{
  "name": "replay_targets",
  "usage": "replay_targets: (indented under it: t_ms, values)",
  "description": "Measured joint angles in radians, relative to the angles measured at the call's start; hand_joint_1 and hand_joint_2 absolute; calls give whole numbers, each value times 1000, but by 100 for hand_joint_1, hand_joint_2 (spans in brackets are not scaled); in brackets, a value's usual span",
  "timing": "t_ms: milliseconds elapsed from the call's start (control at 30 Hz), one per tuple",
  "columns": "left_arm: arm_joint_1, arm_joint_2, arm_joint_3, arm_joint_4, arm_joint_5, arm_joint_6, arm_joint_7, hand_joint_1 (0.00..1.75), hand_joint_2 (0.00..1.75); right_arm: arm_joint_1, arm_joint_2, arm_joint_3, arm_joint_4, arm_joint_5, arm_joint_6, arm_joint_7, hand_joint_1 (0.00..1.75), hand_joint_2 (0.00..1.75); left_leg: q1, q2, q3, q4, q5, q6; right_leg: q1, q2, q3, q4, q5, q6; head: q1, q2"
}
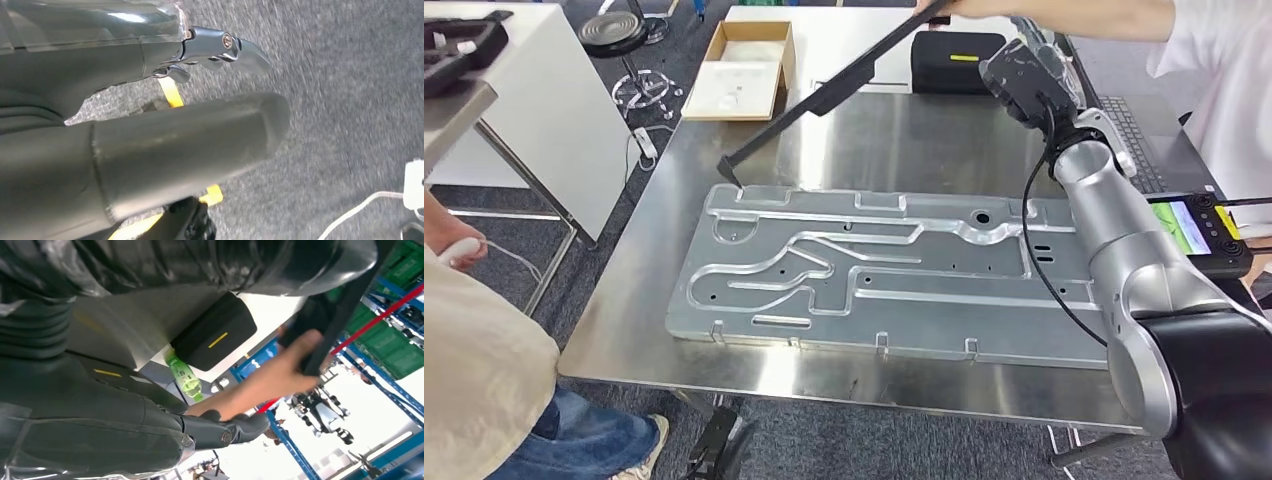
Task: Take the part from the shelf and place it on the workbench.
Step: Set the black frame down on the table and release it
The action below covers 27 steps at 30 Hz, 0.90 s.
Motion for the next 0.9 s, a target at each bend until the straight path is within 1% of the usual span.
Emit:
replay_targets:
  t_ms: [67,100,133,167,200,233,267,300,333,400,433,467,500,533,567,600,633,667,700,733,767,800,833,867,900]
  values:
    - [0,0,0,0,0,0,0,0,0,1,2,0,0,0,0,0,0,0,4,0,-55,127,-65,-11,-1,0,-1,-1,1,-4,0,0]
    - [1,0,0,0,0,0,0,0,0,3,2,0,0,0,0,0,0,0,6,0,-82,185,-86,-14,-1,1,-2,0,2,-4,0,0]
    - [2,0,0,0,0,0,0,0,0,4,2,0,0,0,0,0,0,0,6,0,-96,214,-89,-14,0,1,-2,0,2,-4,0,0]
    - [2,0,0,0,0,0,0,0,0,5,2,0,0,0,0,0,0,0,6,0,-90,203,-73,-13,0,1,-2,0,2,-4,0,0]
    - [2,0,0,0,1,0,0,0,0,6,3,0,0,0,0,0,0,0,6,0,-65,151,-41,-9,1,1,0,0,2,-4,0,0]
    - [2,0,0,0,1,0,0,0,0,5,3,0,0,0,0,0,0,0,5,0,-28,75,-5,-3,1,1,1,0,2,-4,0,0]
    - [1,0,0,0,2,0,0,0,0,4,4,0,0,0,0,0,0,0,3,0,7,5,20,4,3,1,2,-1,2,-2,0,0]
    - [0,1,0,0,3,0,0,0,0,4,4,0,0,0,0,0,0,0,1,0,32,-46,35,10,4,1,2,-2,4,2,0,0]
    - [0,1,0,0,4,0,0,0,0,4,4,0,0,0,0,0,0,0,-2,-1,43,-72,39,15,4,1,2,-4,6,7,0,0]
    - [1,2,0,0,7,1,-1,0,0,5,5,0,0,0,0,0,0,0,-5,-1,45,-81,43,23,4,1,3,-13,12,20,0,0]
    - [1,2,0,0,7,1,-2,0,0,5,4,0,-1,0,0,-1,0,0,-3,0,48,-90,49,28,4,1,4,-14,12,25,0,0]
    - [1,2,0,0,8,1,-2,0,0,4,4,0,-1,0,-1,-1,0,0,0,2,51,-99,56,34,4,0,-1,-4,2,29,0,0]
    - [0,2,0,0,8,1,-2,0,0,3,4,0,-1,0,-1,-1,0,0,2,3,54,-108,62,39,5,0,-13,26,-19,32,0,0]
    - [-1,2,0,0,9,1,-3,0,0,3,4,0,-1,-1,-1,-1,0,0,3,4,55,-113,66,43,4,0,-36,78,-51,33,0,0]
    - [-1,2,0,0,9,1,-3,0,0,5,4,0,-1,-1,-1,-1,0,0,3,5,54,-114,67,45,5,0,-66,143,-85,35,0,0]
    - [0,2,0,0,9,1,-3,0,0,8,4,0,0,-1,-1,0,0,0,2,5,52,-113,67,46,5,0,-94,206,-111,36,0,0]
    - [1,2,0,0,9,1,-3,0,0,11,4,0,0,-1,0,0,0,0,1,4,51,-111,67,46,5,0,-113,247,-122,38,0,0]
    - [2,2,0,0,9,1,-3,0,0,14,4,0,1,-2,0,1,0,0,0,4,50,-109,66,46,4,-1,-114,250,-112,38,0,0]
    - [3,2,0,0,10,1,-3,0,0,15,4,0,1,-3,-1,0,0,0,0,4,50,-105,64,45,4,-1,-96,215,-85,38,0,0]
    - [3,2,0,0,10,1,-3,0,0,14,4,0,1,-4,-1,0,0,0,1,4,49,-99,61,42,4,-1,-62,150,-49,37,0,0]
    - [2,2,0,0,10,2,-3,0,0,12,4,0,1,-5,-2,-1,0,0,-1,3,47,-93,57,39,5,-2,-28,84,-24,34,0,0]
    - [2,2,0,0,10,2,-3,0,0,11,4,0,1,-5,-4,-2,0,0,-2,3,44,-85,52,35,7,-2,-3,33,-8,31,0,0]
    - [1,2,0,0,10,2,-3,0,0,10,4,0,1,-5,-5,-3,0,0,-4,3,40,-80,49,30,9,-1,10,4,-3,26,0,0]
    - [1,2,0,0,10,2,-3,0,0,10,4,0,1,-6,-8,-4,0,0,-5,3,37,-77,48,26,12,0,11,-2,-8,21,0,0]
    - [0,2,0,0,10,2,-3,0,0,11,4,0,1,-6,-10,-5,0,0,-6,3,36,-76,48,23,13,1,9,-3,-6,16,0,0]
